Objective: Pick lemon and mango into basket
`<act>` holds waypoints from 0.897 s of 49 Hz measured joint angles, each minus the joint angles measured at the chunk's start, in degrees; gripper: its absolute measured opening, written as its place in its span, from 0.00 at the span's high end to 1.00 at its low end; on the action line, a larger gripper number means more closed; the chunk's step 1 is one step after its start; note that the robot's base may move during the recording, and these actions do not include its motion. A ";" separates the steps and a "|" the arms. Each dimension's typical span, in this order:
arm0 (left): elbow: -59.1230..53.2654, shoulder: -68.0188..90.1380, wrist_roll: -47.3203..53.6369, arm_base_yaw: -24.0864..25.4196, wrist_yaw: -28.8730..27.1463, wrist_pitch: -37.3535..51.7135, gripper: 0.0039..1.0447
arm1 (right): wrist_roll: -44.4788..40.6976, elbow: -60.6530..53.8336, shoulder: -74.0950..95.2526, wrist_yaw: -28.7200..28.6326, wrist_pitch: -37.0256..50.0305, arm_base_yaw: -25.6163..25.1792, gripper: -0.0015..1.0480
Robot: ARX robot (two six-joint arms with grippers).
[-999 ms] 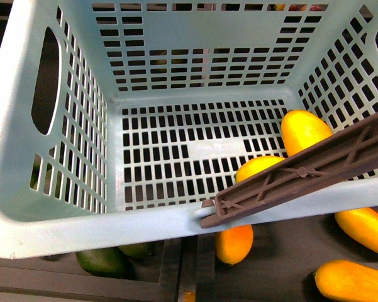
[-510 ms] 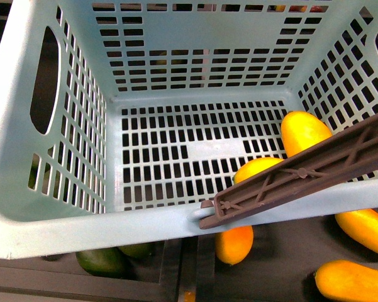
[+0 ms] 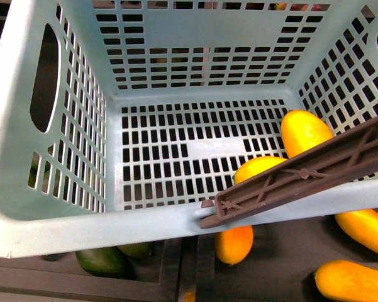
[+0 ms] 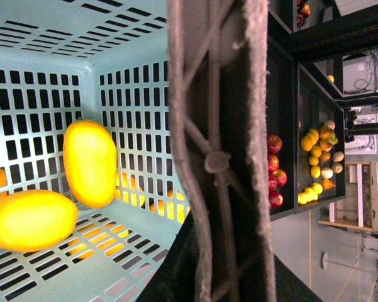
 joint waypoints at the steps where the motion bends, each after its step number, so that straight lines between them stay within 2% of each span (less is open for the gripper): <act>1: 0.00 0.00 0.07 0.00 0.00 0.00 0.95 | 0.00 0.00 0.00 -0.02 0.00 0.00 0.98; 5: 0.00 0.00 -0.02 0.00 0.09 0.00 0.95 | -0.04 0.00 -0.11 -0.02 -0.09 0.00 0.97; 9: 0.00 0.00 -0.11 0.02 0.09 0.00 0.95 | -0.02 0.00 -0.13 -0.02 -0.09 0.00 0.83; 22: 0.00 0.00 0.00 0.00 0.07 0.00 0.95 | -0.02 0.00 -0.15 -0.02 -0.09 0.00 0.48; 30: 0.00 0.00 0.00 0.00 0.04 0.00 0.95 | -0.02 0.00 -0.15 -0.02 -0.09 0.00 0.20; 34: 0.00 0.00 -0.02 0.02 0.07 0.00 0.95 | -0.02 0.00 -0.17 -0.02 -0.09 0.00 0.09; 44: 0.00 0.02 0.04 -0.66 0.70 0.02 0.95 | 0.00 0.00 -0.17 0.13 -0.11 0.02 0.08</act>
